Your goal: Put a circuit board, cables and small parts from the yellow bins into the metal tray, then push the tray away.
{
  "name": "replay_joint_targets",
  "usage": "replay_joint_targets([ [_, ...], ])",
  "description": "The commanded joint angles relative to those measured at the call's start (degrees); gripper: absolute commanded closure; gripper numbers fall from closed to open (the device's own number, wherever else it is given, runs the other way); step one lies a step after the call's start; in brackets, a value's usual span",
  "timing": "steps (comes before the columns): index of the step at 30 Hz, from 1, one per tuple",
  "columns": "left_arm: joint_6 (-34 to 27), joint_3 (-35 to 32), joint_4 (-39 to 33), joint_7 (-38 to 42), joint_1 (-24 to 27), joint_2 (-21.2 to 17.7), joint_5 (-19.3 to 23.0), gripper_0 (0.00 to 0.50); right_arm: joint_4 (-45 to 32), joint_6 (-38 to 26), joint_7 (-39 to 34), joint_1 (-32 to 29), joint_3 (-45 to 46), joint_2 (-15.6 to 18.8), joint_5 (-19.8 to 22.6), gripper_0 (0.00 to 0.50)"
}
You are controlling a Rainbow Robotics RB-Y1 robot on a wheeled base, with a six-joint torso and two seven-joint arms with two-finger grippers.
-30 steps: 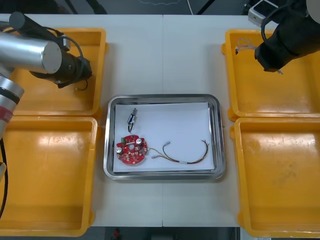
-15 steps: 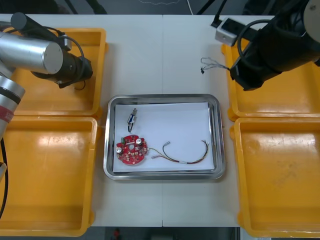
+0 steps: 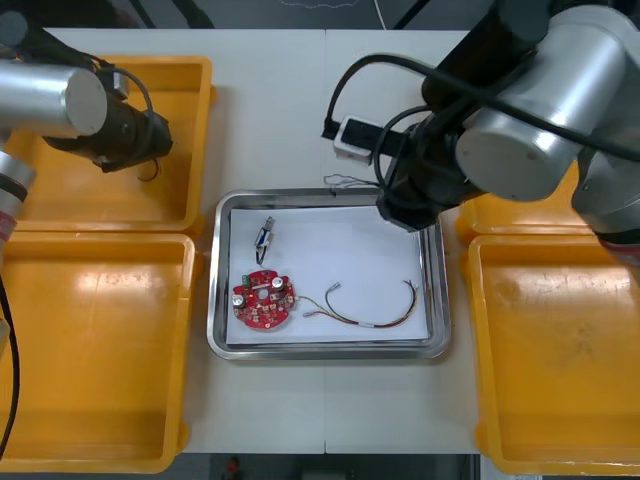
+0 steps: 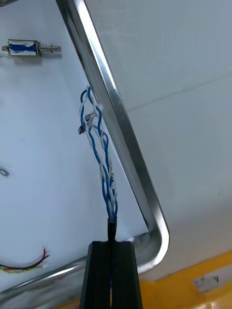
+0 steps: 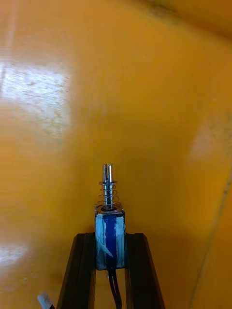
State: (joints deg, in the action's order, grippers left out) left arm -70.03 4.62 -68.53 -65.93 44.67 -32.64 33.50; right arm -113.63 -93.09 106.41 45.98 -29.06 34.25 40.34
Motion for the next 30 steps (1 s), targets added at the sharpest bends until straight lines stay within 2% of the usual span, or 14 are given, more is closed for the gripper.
replay_joint_targets([
  [1, -4.42, -4.88, -2.74, -9.57, 2.8, -0.76, 0.16, 0.5, 2.62, 3.71, 7.76, -0.02, -4.34, -0.59, -3.07, 0.5],
  [9, -14.09, -6.99, -9.42, -8.87, 2.71, -1.81, -0.01, 0.5, 8.25, 7.84, 15.06, -0.02, -5.83, -0.77, -2.37, 0.5],
  [17, -23.84, -8.48, -16.63, -7.37, 2.71, -1.9, -0.54, 0.5, 13.78, 12.85, 15.41, -0.02, -10.14, -0.94, -2.19, 0.5],
  [23, -30.43, -8.66, -22.17, -6.06, 2.71, -1.81, -0.98, 0.5, 15.8, 13.99, 15.14, -0.11, -12.95, -1.03, -2.19, 0.5],
  [30, -35.62, -8.66, -27.71, -5.0, 2.36, -1.73, -0.72, 0.5, 16.59, 16.37, 15.32, -1.51, -13.3, -1.12, -1.93, 0.5],
])
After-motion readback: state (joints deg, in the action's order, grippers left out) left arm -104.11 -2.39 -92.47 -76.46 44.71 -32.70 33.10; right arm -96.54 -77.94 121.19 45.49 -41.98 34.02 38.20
